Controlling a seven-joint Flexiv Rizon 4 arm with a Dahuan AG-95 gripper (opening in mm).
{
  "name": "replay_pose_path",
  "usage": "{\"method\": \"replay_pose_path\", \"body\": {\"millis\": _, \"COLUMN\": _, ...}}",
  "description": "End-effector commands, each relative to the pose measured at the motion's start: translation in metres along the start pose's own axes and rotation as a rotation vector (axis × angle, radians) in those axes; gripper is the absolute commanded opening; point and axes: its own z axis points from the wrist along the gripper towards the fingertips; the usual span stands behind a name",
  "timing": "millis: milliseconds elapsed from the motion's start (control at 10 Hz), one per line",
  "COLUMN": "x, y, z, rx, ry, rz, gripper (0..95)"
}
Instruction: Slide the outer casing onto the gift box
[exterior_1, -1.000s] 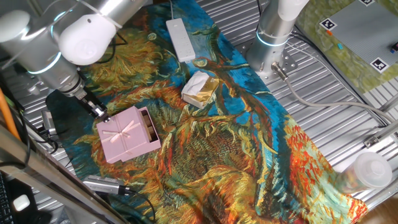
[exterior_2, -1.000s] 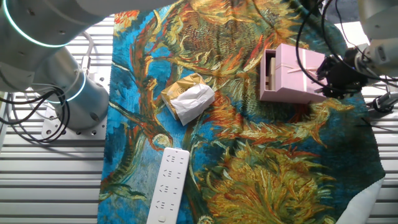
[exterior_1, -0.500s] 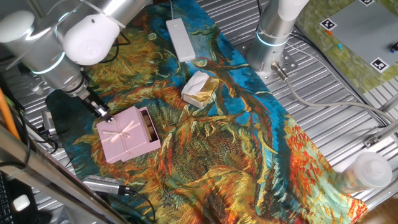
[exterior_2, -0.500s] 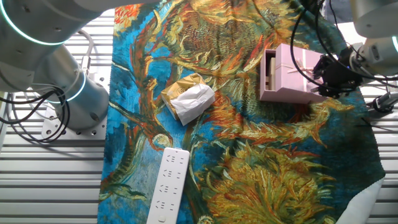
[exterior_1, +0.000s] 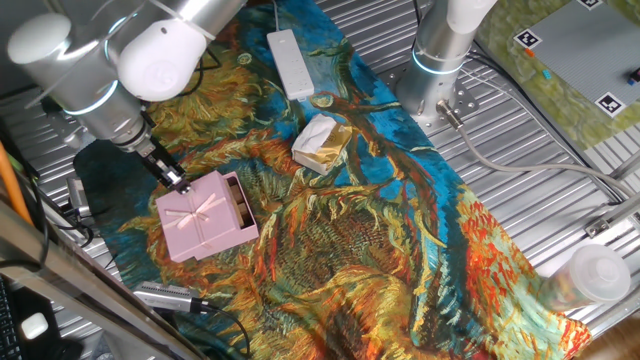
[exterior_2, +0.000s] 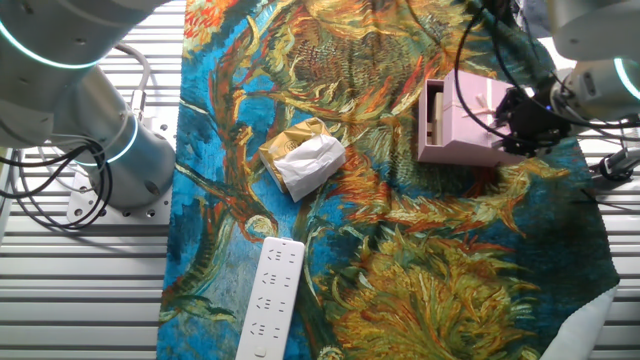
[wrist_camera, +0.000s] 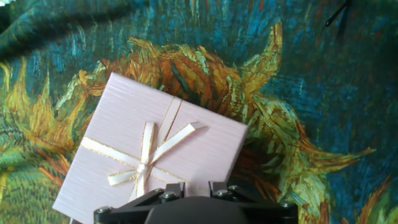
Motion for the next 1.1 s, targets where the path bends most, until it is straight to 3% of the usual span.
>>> {"method": "replay_pose_path", "body": {"millis": 100, "x": 0.0026, "y": 0.0007, "z": 0.0021, "rx": -0.002, "ry": 0.010, "rz": 0.000, "gripper": 19.0}}
{"method": "replay_pose_path", "body": {"millis": 800, "x": 0.0069, "y": 0.0021, "z": 0.0031, "rx": -0.017, "ry": 0.036, "rz": 0.024, "gripper": 19.0}}
{"method": "replay_pose_path", "body": {"millis": 1100, "x": 0.0058, "y": 0.0026, "z": -0.0019, "rx": 0.006, "ry": 0.044, "rz": -0.017, "gripper": 19.0}}
